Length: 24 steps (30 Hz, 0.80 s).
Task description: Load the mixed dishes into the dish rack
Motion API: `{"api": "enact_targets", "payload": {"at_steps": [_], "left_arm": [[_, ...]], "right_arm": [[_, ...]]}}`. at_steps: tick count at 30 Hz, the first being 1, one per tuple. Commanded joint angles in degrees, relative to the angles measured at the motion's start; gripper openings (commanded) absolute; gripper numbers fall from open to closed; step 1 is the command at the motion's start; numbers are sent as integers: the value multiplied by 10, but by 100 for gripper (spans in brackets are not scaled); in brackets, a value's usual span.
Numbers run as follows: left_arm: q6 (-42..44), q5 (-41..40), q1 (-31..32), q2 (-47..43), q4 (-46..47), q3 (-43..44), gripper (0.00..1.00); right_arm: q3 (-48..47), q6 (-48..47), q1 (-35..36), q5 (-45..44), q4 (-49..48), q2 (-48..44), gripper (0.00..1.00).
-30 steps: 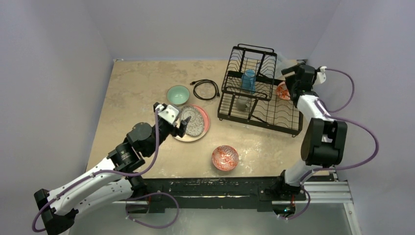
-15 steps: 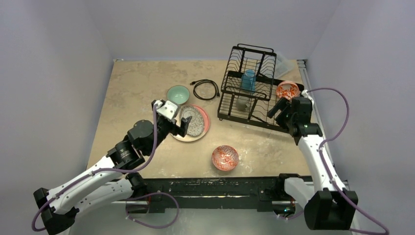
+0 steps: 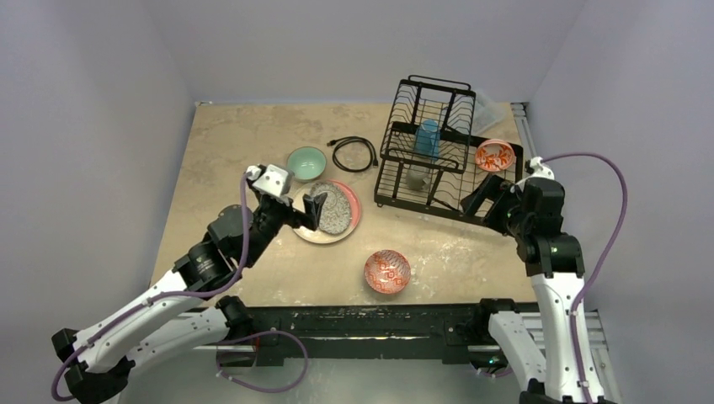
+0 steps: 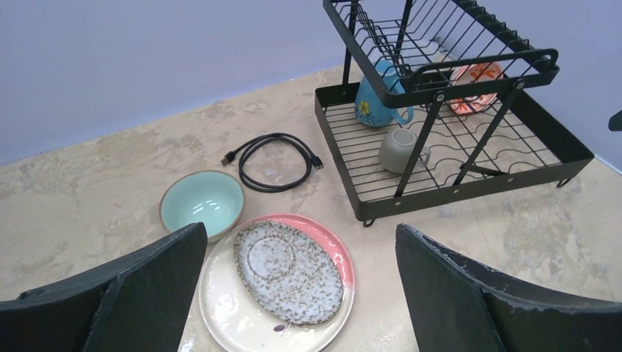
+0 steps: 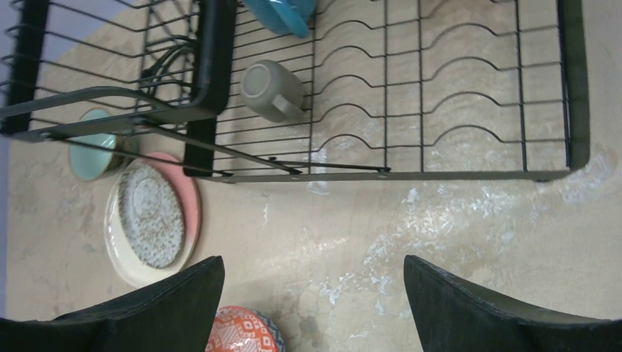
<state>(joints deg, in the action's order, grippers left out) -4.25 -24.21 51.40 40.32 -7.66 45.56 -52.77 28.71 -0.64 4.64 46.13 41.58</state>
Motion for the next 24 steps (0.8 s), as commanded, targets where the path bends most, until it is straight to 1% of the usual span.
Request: {"api": "enact_targets", "payload": {"at_steps": [1,3,5,8,10,11,12,15,18,20,24], "left_arm": [[-51,-24,-4,-13,14,51,100],[-44,-44,-4,8,-24,110,100],[-14,-64,-4,34,-44,159,100],[48,-88,-4,58,-19,188,100],[97,-94,-5,65,18,181,100],[121,-101,-5,65,40,164,100],[149,-109,-6,64,62,148,100],[205,-123,-7,50,125,86,100],[231,-137,-9,34,162,39,100],[233,-137,-9,22,154,32,100],[236,-147,-9,-4,160,22,99]], "right_arm": [[-83,-105,1,112,6,22,94],[-108,-119,2,165,-2,23,95],[-120,-114,24,205,-9,30,98],[-117,-91,73,212,-19,44,99],[-114,-66,141,172,-29,46,99],[-111,-50,181,143,-35,46,99],[-107,-34,235,114,-42,46,99],[-95,13,360,25,-65,65,99],[-109,47,489,-77,-65,109,99],[-126,60,548,-121,-60,143,99],[-147,84,626,-183,-63,199,99]]}}
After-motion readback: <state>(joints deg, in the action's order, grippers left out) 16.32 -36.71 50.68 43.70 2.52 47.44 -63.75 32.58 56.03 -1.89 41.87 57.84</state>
